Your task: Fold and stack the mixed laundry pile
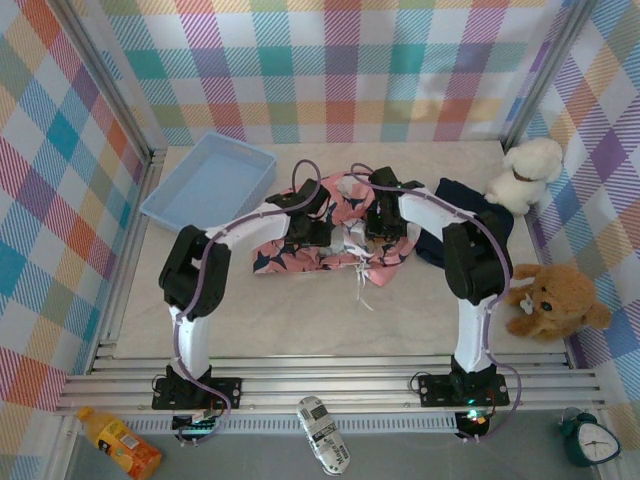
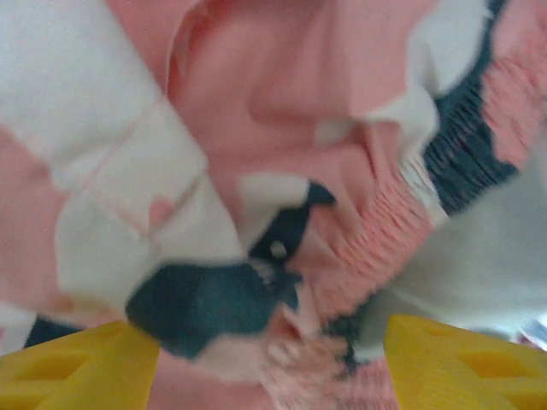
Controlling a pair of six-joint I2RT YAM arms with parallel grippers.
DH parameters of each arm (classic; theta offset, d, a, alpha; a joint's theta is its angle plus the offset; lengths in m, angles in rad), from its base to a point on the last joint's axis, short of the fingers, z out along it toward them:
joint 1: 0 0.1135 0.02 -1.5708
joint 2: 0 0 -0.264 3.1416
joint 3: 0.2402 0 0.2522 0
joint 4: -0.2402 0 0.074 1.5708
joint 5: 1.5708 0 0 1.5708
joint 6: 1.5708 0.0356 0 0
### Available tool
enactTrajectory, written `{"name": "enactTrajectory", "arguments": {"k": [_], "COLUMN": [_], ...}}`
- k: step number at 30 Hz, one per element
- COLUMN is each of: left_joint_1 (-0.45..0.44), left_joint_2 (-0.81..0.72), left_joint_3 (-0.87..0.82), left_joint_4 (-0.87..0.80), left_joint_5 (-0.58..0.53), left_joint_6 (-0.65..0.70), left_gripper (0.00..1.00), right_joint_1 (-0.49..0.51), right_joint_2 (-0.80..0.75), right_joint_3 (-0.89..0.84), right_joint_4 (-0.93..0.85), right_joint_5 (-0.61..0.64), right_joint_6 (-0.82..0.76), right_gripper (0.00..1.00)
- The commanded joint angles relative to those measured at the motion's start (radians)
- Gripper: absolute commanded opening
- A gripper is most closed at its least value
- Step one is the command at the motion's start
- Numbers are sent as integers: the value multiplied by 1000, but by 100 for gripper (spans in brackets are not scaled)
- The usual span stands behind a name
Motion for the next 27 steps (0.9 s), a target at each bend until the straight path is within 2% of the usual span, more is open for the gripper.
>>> {"name": "enactTrajectory", "arguments": {"k": [1, 5, 9, 10, 12, 14, 15, 17, 18, 23, 27], "left_joint_1": [-5, 14, 29, 28, 28, 29, 30, 34, 38, 74, 114], "left_joint_2": [71, 109, 140, 144, 144, 133, 122, 88, 65, -72, -116], "left_joint_3": [80, 105, 123, 124, 116, 109, 105, 107, 114, 179, 277], "left_joint_4": [-87, -89, -112, -120, -128, -137, -146, -169, -186, -236, -276], "left_joint_5": [-112, -147, -145, -146, -140, -139, -135, -118, -107, -33, 66], "left_joint_6": [27, 14, 26, 29, 36, 34, 33, 25, 17, 5, 1], "left_gripper": [70, 60, 58, 58, 54, 40, 26, 4, 0, 0, 0], "right_joint_1": [1, 1, 0, 0, -4, -11, -17, -29, -37, -66, -76], "right_joint_2": [16, 16, 17, 15, 5, -11, -31, -81, -113, -267, -302], "right_joint_3": [26, 4, -11, -13, -18, -18, -18, -27, -26, 4, 59], "right_joint_4": [-35, -36, -44, -47, -56, -76, -84, -88, -92, -77, -82], "right_joint_5": [-5, -4, 13, 25, 50, 61, 59, 55, 47, 32, -1], "right_joint_6": [1, -2, -8, -6, 0, 13, 21, 33, 35, 22, 14], "right_gripper": [43, 47, 51, 47, 29, 10, 0, 0, 0, 0, 0]}}
